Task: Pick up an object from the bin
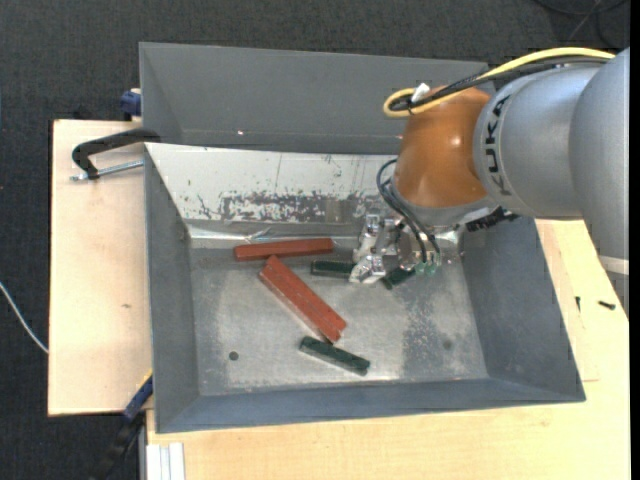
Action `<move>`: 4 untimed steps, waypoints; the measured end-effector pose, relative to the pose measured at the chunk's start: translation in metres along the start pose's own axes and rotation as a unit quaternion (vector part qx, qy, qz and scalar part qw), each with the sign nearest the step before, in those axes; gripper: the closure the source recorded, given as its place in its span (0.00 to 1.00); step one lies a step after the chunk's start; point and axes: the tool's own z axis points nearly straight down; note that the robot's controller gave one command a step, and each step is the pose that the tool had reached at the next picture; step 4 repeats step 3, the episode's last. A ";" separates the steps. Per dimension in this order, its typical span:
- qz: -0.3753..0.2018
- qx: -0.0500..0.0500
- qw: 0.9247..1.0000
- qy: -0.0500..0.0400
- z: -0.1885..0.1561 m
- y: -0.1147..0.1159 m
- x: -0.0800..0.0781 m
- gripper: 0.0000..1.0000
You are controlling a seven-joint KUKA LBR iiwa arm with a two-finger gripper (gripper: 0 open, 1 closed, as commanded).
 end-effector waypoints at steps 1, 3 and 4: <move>0.000 0.000 1.000 0.005 -0.019 0.000 0.003 1.00; 0.000 0.000 1.000 0.000 -0.059 0.001 0.000 1.00; 0.000 0.000 1.000 0.000 -0.059 0.001 0.000 1.00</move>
Offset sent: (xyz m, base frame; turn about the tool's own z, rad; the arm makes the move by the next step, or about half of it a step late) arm 0.0000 0.0001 0.0766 0.0000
